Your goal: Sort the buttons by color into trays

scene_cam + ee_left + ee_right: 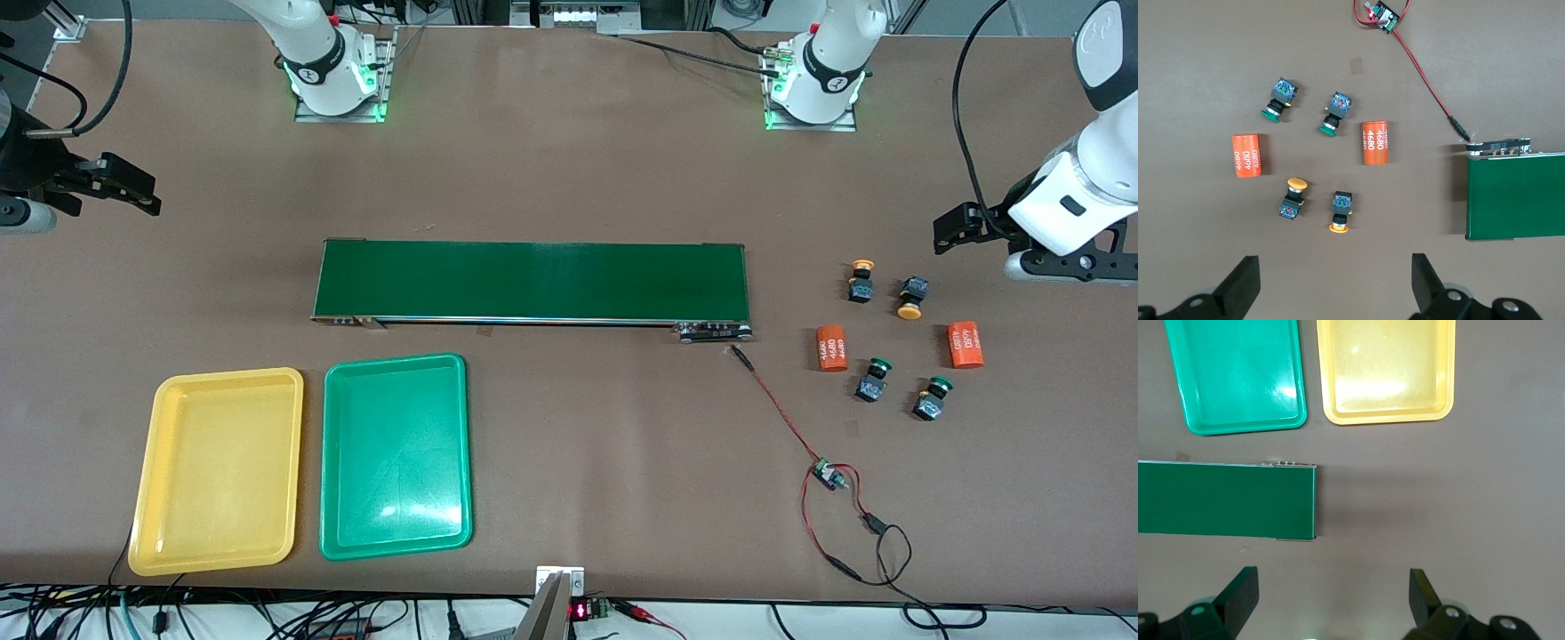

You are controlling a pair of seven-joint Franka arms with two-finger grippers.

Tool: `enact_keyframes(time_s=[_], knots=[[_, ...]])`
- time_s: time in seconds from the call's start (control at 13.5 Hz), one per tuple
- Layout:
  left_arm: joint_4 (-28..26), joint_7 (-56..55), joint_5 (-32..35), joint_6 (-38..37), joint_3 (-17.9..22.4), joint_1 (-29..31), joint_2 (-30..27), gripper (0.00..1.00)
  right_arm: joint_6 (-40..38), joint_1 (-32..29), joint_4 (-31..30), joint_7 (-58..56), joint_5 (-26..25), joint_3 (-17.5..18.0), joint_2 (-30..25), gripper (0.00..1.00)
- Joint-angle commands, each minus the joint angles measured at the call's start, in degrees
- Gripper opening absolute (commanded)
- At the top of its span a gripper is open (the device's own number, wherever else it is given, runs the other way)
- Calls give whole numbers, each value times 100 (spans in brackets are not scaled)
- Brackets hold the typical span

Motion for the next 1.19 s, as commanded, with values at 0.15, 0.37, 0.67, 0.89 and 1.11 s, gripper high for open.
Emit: enact_keyframes(time_s=[0.15,0.37,0.67,0.89,1.11], knots=[[343,56,-50,-44,-13,40,202,100,79,-39,-93,50,-7,19,-72,100],[396,47,-41,-44,-13,49,228,100,79,-39,-93,50,-7,19,-63,100],[632,-32,-77,-70,-4,110,631,100,79,-39,-93,50,-7,27,-63,100],[1019,3,-112,-97,-4,110,1132,100,79,-39,-93,50,-7,27,-72,100],[950,65,-68,-201,-4,119,1300,100,79,-39,-93,50,-7,19,-63,100]])
